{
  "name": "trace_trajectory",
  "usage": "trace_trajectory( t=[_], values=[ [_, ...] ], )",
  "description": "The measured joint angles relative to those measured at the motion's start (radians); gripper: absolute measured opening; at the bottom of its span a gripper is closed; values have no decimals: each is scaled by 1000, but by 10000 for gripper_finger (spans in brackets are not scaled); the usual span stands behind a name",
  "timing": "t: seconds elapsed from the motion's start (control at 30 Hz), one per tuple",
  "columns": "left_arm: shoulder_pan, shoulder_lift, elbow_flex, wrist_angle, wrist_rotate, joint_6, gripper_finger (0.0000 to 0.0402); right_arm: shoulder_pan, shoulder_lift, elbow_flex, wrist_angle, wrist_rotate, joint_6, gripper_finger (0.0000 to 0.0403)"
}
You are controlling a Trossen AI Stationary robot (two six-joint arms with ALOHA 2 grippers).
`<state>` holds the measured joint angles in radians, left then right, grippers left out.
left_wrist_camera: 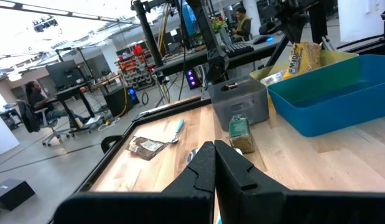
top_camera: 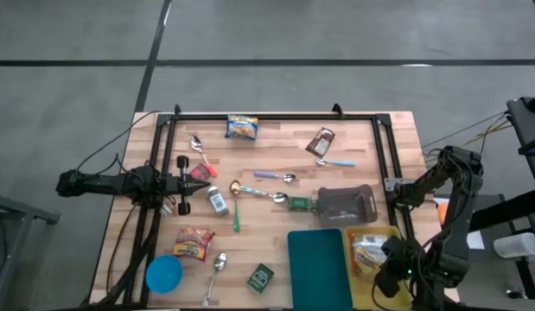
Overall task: Pick & Place Food Item
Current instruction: Put the yellow noodle pack into the yellow bin, then put the blue noodle pack into the yellow bin
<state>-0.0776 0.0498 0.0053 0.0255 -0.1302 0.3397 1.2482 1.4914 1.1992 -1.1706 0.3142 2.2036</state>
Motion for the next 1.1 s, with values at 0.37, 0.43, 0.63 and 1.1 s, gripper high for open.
trace_trajectory(
  t=[0.37, 0.43, 0.63, 1.1],
  values=[
    [0, 0, 0, 0, 0, 0, 0, -11, -2, -1, 0, -5, -31, 159],
    [0, 0, 0, 0, 0, 0, 0, -11, -5, 3, 0, -15, -31, 176],
    [0, 0, 0, 0, 0, 0, 0, -12, -19, 19, -4, -62, -34, 212],
    [0, 0, 0, 0, 0, 0, 0, -13, -45, 24, -185, 85, -33, 222]
  ],
)
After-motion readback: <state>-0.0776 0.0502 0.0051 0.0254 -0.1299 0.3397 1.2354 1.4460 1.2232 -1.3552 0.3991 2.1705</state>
